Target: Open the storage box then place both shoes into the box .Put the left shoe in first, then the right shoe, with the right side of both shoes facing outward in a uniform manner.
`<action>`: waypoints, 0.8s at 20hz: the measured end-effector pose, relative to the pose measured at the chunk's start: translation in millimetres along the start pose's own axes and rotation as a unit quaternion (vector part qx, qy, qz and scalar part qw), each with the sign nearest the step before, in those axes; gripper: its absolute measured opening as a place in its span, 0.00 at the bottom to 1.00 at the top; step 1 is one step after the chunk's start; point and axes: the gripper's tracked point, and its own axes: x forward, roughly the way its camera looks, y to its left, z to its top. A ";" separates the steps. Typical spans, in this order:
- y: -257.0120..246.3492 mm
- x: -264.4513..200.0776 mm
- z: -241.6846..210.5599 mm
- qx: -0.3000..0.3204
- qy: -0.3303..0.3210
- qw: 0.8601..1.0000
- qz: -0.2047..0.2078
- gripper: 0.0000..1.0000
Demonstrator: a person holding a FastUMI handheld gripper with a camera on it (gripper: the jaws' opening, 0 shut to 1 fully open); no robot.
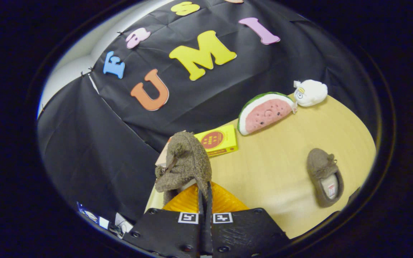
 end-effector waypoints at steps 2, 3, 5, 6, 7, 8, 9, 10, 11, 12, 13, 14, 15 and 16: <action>37.5 10.1 -10.9 0.009 -0.004 1.000 0.014 0.00; 53.5 16.9 -18.5 0.011 -0.003 1.000 0.018 0.00; 82.5 34.5 -38.7 0.013 -0.001 1.000 0.024 0.00; 93.1 44.3 -49.6 0.016 0.002 1.000 0.024 0.00; 101.5 55.2 -61.2 0.022 0.005 0.999 0.023 0.00; 107.0 67.0 -73.2 0.027 0.012 0.999 0.020 0.00; 110.6 79.1 -84.5 0.033 0.021 0.999 0.017 0.00; 111.3 89.4 -94.8 0.045 0.025 0.999 0.009 0.00; 110.7 99.0 -104.4 0.055 0.027 0.998 0.000 0.00; 109.5 107.9 -114.2 0.059 0.029 0.998 -0.010 0.00; 104.8 116.3 -131.1 0.060 0.035 0.997 -0.020 0.00; 104.3 122.2 -142.5 0.064 0.044 0.997 -0.026 0.00; 103.9 126.4 -151.7 0.070 0.050 0.996 -0.029 0.00; 103.5 129.7 -158.2 0.077 0.051 0.995 -0.034 0.00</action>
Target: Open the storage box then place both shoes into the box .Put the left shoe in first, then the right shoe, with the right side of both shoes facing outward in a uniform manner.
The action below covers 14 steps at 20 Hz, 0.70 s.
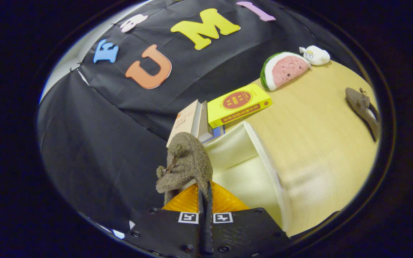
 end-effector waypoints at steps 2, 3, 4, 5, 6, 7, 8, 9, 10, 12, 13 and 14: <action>-7.1 6.1 -5.4 0.006 -0.007 1.000 -0.017 0.00; -9.9 8.9 -7.1 0.009 -0.012 1.000 -0.023 0.00; -8.7 12.2 -10.2 0.011 -0.015 1.000 -0.025 0.00; -6.8 16.3 -15.5 0.008 -0.011 1.000 -0.025 0.00; -4.1 18.5 -19.9 0.004 -0.006 1.000 -0.023 0.01; -0.4 22.5 -25.1 -0.002 0.002 1.000 -0.020 0.02; 1.0 24.6 -29.7 -0.006 0.007 1.000 -0.021 0.03; 2.9 24.4 -32.6 -0.011 0.015 1.000 -0.017 0.04; 4.2 28.0 -36.5 -0.013 0.021 1.000 -0.016 0.10; 3.2 32.7 -43.7 -0.023 0.038 0.999 -0.012 0.17; -2.6 35.5 -50.1 -0.038 0.054 0.998 -0.020 0.22; -7.2 36.2 -55.7 -0.047 0.069 0.996 -0.028 0.27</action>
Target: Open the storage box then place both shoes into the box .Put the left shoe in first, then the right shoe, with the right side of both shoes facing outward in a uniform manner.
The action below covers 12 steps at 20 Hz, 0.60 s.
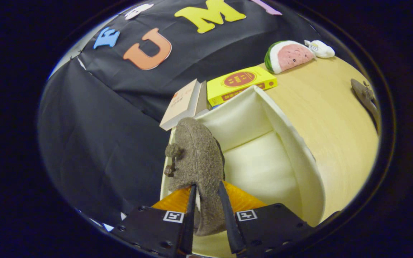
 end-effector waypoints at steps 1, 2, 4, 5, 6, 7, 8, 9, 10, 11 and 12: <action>-7.6 0.5 -4.2 -0.012 0.011 1.000 -0.019 0.32; -9.5 -1.5 -5.2 -0.022 0.016 0.999 -0.022 0.37; -6.4 -3.8 -5.7 -0.045 0.021 0.999 -0.016 0.53; -5.9 -6.4 -4.9 -0.053 0.021 0.998 -0.011 0.64; -2.3 -9.9 -4.4 -0.058 0.019 0.998 -0.001 0.74; 1.2 -13.9 -2.8 -0.062 0.018 0.998 0.010 0.84; 1.2 -17.7 -0.6 -0.071 0.014 0.997 0.011 0.90; 7.0 -22.4 9.1 -0.084 0.010 0.996 0.019 0.90; 9.3 -28.8 11.8 -0.100 0.003 0.995 0.029 0.90; 11.0 -40.2 17.6 -0.120 -0.013 0.992 0.037 0.91; 9.2 -51.1 29.0 -0.147 -0.038 0.987 0.042 0.91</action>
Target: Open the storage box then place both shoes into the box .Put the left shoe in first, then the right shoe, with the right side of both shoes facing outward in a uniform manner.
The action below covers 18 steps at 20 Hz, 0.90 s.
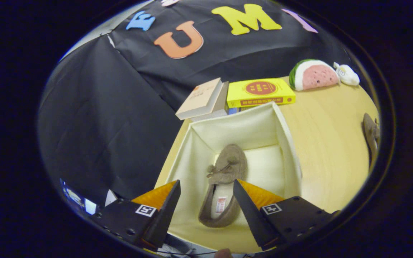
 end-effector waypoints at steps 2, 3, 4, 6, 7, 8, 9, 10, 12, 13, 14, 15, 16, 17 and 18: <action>-16.8 -27.0 27.9 -0.066 -0.063 0.996 -0.015 0.92; -22.9 -42.6 41.0 -0.093 -0.095 0.991 -0.018 0.92; -30.8 -58.8 50.7 -0.110 -0.122 0.986 -0.020 0.92; -46.7 -94.1 69.4 -0.127 -0.172 0.977 -0.016 0.92; -56.8 -111.3 77.7 -0.132 -0.193 0.972 -0.015 0.92; -69.7 -126.3 81.6 -0.138 -0.209 0.968 -0.011 0.92; -82.1 -140.4 85.3 -0.139 -0.223 0.965 -0.009 0.92; -96.9 -151.5 84.9 -0.140 -0.230 0.963 -0.008 0.92; -128.8 -171.6 81.4 -0.140 -0.233 0.962 -0.010 0.92; -145.2 -180.6 81.2 -0.147 -0.239 0.960 -0.013 0.92; -168.2 -187.8 81.7 -0.156 -0.243 0.957 -0.026 0.92; -190.3 -195.8 80.6 -0.163 -0.245 0.955 -0.038 0.92; -211.0 -201.6 79.1 -0.170 -0.242 0.954 -0.052 0.92; -230.6 -208.8 77.4 -0.178 -0.241 0.952 -0.060 0.92; -244.5 -214.3 79.8 -0.189 -0.245 0.949 -0.064 0.92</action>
